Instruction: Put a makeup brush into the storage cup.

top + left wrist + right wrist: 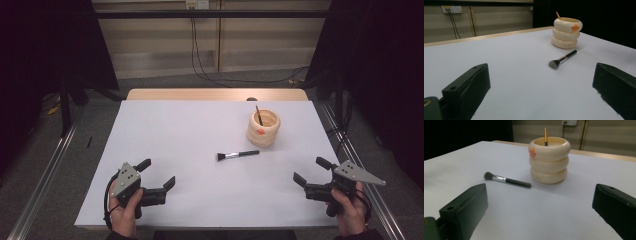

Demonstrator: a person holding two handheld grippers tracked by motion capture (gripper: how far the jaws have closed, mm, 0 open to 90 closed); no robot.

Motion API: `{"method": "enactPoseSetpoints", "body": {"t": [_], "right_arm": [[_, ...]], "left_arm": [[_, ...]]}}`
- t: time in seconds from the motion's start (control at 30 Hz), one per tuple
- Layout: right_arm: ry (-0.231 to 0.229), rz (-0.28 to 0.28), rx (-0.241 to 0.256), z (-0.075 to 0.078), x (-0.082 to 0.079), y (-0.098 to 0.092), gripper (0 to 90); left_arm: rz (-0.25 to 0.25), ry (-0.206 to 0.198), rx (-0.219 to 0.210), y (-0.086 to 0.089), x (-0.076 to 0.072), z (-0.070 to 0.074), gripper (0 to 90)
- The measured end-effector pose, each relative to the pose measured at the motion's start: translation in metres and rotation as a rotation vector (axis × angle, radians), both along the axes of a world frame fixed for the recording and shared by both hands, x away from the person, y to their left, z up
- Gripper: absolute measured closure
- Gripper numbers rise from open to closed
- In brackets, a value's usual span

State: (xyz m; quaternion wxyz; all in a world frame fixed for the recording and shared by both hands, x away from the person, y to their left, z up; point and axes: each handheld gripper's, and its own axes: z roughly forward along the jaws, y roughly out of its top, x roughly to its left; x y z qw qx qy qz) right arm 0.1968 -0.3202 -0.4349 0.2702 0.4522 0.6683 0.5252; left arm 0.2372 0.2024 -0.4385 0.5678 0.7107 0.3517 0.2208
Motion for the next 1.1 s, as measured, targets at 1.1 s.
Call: {"method": "enactPoseSetpoints", "body": {"t": [1.1], "right_arm": [[-0.086,0.160,-0.036,0.020,0.039,0.020,7.0]], "left_arm": [[-0.005,-0.004,0.004,0.000,0.001,0.001,1.2]]}}
